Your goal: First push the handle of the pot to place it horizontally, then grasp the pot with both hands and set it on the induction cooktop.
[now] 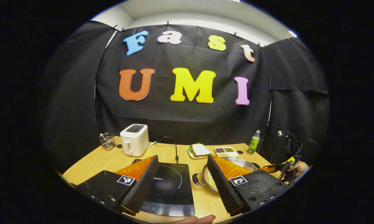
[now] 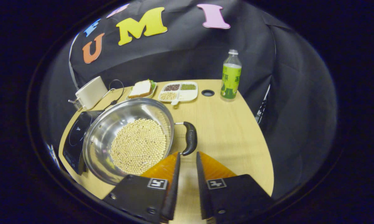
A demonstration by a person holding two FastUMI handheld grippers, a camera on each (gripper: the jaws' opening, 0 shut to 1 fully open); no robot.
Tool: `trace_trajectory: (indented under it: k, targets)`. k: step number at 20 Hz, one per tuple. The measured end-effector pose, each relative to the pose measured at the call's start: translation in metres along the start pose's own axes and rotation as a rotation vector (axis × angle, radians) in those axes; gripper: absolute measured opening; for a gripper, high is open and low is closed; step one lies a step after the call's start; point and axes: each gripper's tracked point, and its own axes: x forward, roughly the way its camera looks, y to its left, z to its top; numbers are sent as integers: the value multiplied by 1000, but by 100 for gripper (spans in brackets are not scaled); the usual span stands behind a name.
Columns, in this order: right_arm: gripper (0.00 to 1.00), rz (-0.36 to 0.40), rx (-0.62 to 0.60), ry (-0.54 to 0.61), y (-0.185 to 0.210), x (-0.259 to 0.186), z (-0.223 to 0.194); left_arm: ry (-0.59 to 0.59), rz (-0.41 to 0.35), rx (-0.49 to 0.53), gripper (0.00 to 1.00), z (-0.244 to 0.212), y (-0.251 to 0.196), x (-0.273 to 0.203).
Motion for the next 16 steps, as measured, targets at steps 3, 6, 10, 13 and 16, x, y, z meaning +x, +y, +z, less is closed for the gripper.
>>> trace_trajectory:
  k: [3, 6, 10, 13, 16]
  targets:
    - [78, -39, -28, -75, -9, -15, 20, 35, -12, -16, 94, -11, -5, 23]
    - [84, -17, -35, -94, -4, -25, 30, 90, 15, -8, 95, -28, -5, 44]
    - [86, 11, -39, -101, 2, -29, 41, 161, -1, -5, 95, -52, -19, 73]
    - [86, 27, -22, -92, 3, -25, 44, 240, -10, 9, 95, -78, -30, 96]
    - [86, 15, -10, -119, -3, -16, 52, 313, -24, 18, 95, -104, -41, 114]
